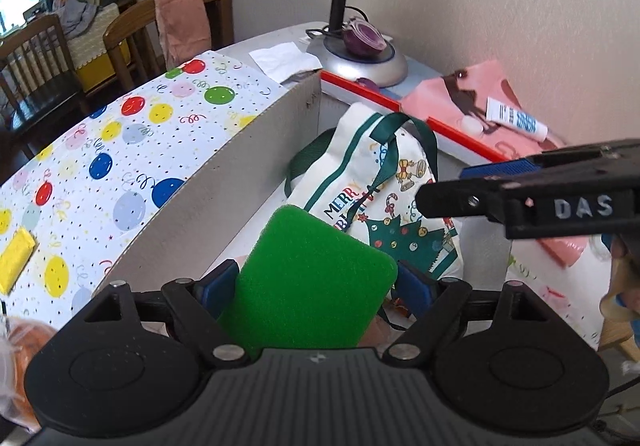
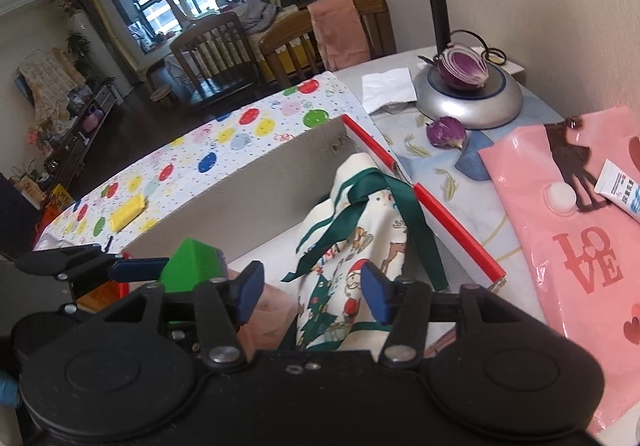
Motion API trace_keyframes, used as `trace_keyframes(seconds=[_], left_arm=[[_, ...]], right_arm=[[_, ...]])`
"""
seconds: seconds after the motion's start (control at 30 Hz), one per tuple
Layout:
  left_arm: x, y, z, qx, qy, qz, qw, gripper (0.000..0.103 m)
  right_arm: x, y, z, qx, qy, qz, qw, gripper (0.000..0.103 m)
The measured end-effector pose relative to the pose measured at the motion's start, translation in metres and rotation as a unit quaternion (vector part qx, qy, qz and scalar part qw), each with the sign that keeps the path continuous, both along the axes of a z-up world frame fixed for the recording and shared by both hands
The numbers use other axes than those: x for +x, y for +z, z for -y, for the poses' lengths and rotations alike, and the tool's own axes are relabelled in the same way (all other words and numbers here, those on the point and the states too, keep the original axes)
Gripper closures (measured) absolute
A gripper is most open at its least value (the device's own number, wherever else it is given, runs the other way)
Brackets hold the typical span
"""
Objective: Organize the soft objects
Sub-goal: 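Open the left tool to drop the sponge while the right tool releases the tote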
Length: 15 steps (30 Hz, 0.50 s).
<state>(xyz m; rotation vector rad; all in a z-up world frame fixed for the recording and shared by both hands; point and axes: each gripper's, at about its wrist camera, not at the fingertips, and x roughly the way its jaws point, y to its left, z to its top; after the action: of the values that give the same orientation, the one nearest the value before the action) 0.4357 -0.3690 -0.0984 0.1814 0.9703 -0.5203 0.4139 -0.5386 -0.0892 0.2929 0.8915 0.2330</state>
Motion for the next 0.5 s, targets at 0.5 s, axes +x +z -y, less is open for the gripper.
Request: trace_keyframes(seconds=[0.5], left_arm=[[-0.047,0.049,-0.04,-0.075,0.009,0.041,0.9963,0.016]], right_arm=[[-0.05,0.048,-0.007,0.024,0.024,0.071,0.997,0.034]])
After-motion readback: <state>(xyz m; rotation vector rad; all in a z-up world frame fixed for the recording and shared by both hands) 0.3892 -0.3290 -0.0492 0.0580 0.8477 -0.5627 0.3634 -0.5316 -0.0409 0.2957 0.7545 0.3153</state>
